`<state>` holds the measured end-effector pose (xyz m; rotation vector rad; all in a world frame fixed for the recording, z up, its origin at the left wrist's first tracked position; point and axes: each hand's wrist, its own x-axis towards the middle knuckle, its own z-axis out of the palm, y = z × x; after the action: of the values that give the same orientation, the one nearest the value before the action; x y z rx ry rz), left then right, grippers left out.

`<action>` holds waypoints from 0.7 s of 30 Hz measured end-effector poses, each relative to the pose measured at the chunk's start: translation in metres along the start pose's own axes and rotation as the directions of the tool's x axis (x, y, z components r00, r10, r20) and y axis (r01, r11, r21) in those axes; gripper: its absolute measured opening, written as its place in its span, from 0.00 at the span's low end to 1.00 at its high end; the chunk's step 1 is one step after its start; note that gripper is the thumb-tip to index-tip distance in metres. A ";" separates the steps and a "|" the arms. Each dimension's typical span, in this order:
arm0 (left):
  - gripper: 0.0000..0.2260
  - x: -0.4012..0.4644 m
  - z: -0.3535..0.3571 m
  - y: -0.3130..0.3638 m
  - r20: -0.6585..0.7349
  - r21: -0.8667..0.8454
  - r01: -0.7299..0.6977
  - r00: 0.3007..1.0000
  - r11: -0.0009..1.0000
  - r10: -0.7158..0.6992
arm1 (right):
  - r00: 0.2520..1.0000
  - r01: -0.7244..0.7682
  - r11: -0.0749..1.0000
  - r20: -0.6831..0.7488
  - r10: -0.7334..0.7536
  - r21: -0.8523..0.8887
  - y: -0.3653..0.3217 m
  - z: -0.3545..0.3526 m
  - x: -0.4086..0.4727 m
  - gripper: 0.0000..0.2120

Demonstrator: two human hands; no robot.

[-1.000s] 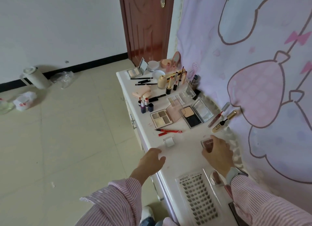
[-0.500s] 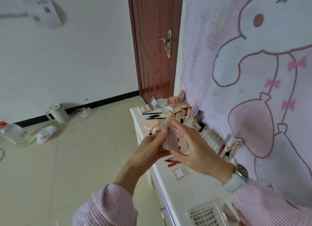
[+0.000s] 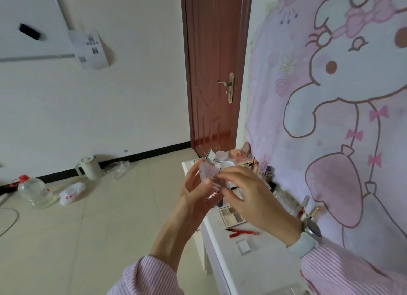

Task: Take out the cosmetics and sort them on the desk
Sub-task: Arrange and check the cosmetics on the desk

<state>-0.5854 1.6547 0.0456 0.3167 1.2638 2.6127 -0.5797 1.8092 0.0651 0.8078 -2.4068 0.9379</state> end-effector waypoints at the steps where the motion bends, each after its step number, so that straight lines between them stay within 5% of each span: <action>1: 0.38 -0.001 0.001 0.001 -0.001 -0.002 -0.007 1.000 1.000 0.007 | 1.000 0.004 1.000 -0.001 -0.004 -0.017 0.000 0.000 0.000 0.13; 8: 0.26 -0.005 0.002 0.002 -0.076 0.010 -0.100 0.992 0.995 0.101 | 0.982 -0.177 0.961 0.097 0.160 0.212 0.001 0.001 0.003 0.12; 11: 0.25 -0.007 -0.001 -0.001 -0.092 0.210 -0.160 0.979 0.964 0.183 | 0.935 -0.352 0.842 0.123 0.331 0.409 0.000 -0.001 0.008 0.13; 15: 0.33 -0.008 -0.005 -0.008 0.012 0.631 -0.238 0.955 0.738 0.298 | 0.855 -0.517 0.702 0.261 0.448 0.489 0.001 -0.006 0.016 0.09; 21: 0.44 -0.013 -0.007 -0.016 0.049 0.847 -0.197 0.954 0.494 0.296 | 0.775 -0.628 0.620 0.447 0.447 0.470 0.007 -0.007 0.018 0.10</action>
<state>-0.5737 1.6560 0.0274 0.5469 2.6654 1.9600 -0.5967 1.8118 0.0771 0.3866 -2.6880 2.0414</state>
